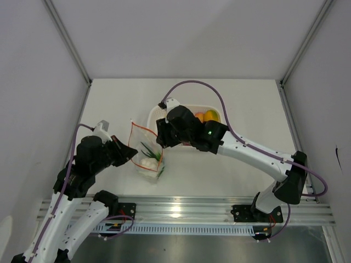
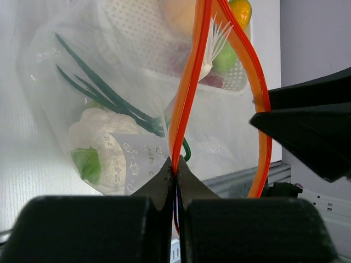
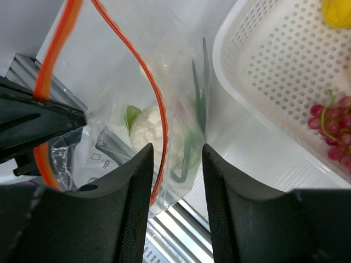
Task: Place the food in the zip-top bag and seal the zipper
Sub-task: Adjust the zipper food storage bag at the center of the board, then adjust the fake vegetable in the zipper food storage bag.
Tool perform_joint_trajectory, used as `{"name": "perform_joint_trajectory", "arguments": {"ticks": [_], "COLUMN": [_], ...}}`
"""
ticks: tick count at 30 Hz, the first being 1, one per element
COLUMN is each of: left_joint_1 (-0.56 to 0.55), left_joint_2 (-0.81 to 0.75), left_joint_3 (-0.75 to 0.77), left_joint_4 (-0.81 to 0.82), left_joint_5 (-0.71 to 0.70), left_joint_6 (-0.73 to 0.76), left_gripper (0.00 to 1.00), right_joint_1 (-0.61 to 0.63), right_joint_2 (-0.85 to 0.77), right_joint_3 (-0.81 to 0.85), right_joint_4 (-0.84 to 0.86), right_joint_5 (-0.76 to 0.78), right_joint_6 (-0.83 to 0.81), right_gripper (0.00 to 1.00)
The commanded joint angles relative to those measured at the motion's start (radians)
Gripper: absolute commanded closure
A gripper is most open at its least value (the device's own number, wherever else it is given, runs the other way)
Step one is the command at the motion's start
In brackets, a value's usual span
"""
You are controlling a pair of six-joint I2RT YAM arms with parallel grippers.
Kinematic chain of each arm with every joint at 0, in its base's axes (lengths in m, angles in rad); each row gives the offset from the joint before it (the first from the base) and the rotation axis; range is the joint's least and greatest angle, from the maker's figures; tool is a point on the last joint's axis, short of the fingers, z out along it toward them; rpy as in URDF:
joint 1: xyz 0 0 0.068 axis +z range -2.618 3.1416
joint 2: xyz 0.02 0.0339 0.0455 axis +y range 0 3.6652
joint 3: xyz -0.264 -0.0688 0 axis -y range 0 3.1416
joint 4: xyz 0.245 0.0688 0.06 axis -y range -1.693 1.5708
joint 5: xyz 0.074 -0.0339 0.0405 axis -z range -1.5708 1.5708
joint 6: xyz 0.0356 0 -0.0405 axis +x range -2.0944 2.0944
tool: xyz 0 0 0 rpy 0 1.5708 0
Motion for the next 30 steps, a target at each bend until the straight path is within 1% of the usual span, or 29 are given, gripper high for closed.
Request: {"name": "perform_joint_trajectory", "arguments": {"ticks": [1, 4, 7, 8, 11, 18, 21, 25, 30], "left_joint_1": [0.002, 0.002, 0.002, 0.002, 0.002, 0.002, 0.002, 0.002, 0.002], "left_joint_2": [-0.004, -0.001, -0.001, 0.000, 0.002, -0.004, -0.003, -0.001, 0.000], "left_joint_3": [0.007, 0.000, 0.000, 0.000, 0.004, 0.004, 0.007, 0.002, 0.011], "left_joint_4": [0.022, 0.025, 0.031, 0.033, 0.033, 0.031, 0.036, 0.041, 0.042], "left_joint_5": [0.020, 0.027, 0.034, 0.040, 0.043, 0.053, 0.063, 0.069, 0.072], "left_joint_6": [0.018, 0.017, 0.015, 0.015, 0.017, 0.021, 0.020, 0.018, 0.024], "left_gripper": [0.99, 0.99, 1.00, 0.99, 0.99, 0.99, 0.99, 1.00, 0.99], "right_joint_1": [0.004, 0.025, 0.042, 0.042, 0.045, 0.062, 0.065, 0.068, 0.083], "right_joint_2": [-0.014, -0.029, -0.025, -0.017, 0.034, 0.130, 0.167, 0.228, 0.255], "right_joint_3": [0.129, 0.193, 0.229, 0.236, 0.256, 0.264, 0.269, 0.296, 0.316], "right_joint_4": [-0.035, -0.029, -0.005, 0.000, 0.002, 0.028, 0.029, 0.000, -0.037], "right_joint_5": [0.058, 0.078, 0.051, 0.017, -0.028, -0.046, -0.022, 0.050, 0.121], "right_joint_6": [-0.058, -0.097, -0.122, -0.124, -0.111, -0.099, -0.099, -0.105, -0.110], "right_gripper": [0.56, 0.57, 0.58, 0.58, 0.60, 0.66, 0.69, 0.74, 0.75]}}
